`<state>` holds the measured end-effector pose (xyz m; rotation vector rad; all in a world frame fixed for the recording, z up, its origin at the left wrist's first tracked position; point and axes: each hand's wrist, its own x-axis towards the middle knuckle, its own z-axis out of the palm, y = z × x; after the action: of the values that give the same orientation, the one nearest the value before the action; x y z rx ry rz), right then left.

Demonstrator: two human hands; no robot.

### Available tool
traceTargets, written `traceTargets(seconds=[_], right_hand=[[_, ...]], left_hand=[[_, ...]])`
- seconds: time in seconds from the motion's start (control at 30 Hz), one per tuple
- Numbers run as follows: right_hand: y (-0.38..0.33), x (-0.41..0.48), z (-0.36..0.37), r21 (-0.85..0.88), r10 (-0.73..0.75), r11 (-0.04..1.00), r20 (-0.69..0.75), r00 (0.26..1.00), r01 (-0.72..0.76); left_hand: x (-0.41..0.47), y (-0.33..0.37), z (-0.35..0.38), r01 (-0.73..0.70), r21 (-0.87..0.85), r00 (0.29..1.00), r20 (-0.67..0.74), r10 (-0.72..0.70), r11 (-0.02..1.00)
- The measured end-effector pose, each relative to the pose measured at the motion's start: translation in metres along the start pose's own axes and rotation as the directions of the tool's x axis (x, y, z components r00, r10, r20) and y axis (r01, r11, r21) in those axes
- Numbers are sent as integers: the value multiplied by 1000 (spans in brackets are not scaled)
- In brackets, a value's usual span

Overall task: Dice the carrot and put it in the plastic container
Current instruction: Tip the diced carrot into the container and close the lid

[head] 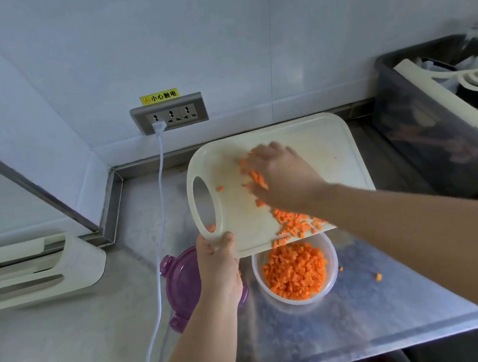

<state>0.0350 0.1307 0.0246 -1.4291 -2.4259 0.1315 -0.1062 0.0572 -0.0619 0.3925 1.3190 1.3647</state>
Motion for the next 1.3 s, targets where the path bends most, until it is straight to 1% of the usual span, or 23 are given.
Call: traceTargets(seconds=[0.07, 0.13, 0.23, 0.43, 0.63, 0.73, 0.83, 0.9, 0.97, 1.03, 1.1, 1.2, 1.3], right_hand=[[6, 29, -12, -4, 106, 994, 56, 993, -106], [11, 45, -14, 4, 144, 989, 146, 979, -146], [13, 46, -3, -15, 140, 990, 231, 963, -140], [5, -7, 18, 2, 105, 994, 284, 953, -110], [-8, -60, 31, -14, 82, 997, 293, 953, -81], [-11, -78, 32, 46, 66, 996, 292, 954, -83], [-4, -73, 23, 124, 64, 988, 204, 977, -91], [9, -52, 12, 151, 127, 978, 112, 986, -143], [27, -27, 0, 104, 213, 970, 79, 974, -221], [43, -7, -7, 21, 258, 965, 117, 959, -262], [54, -1, -7, -5, 274, 961, 179, 945, -277], [56, -15, 1, 24, 298, 950, 225, 928, -311], [47, -40, 12, 97, 312, 934, 248, 917, -344]], left_hand=[[0, 0, -2, 5, -1, 1000, 10, -5, 1000], [-1, 0, -3, 0, 1, 1000, 16, 0, 1000], [0, -1, -4, 2, -2, 999, 34, -1, 1000], [-5, -1, -1, 11, -68, 1000, 0, -11, 998], [-4, -1, -1, 20, -72, 1000, -12, -21, 997], [-4, -1, -1, 16, -77, 1000, -2, -17, 997], [-2, -2, -3, 19, -67, 1000, 5, -19, 998], [-1, -4, -3, 23, -57, 1000, 17, -22, 998], [0, -4, -4, 34, -52, 999, 15, -33, 998], [1, -4, -5, 38, -47, 999, 19, -37, 998], [2, -4, -5, 37, -40, 999, 22, -36, 999], [2, -3, -3, 39, -62, 999, 22, -38, 997], [1, -2, -1, 32, -82, 999, 18, -31, 996]])
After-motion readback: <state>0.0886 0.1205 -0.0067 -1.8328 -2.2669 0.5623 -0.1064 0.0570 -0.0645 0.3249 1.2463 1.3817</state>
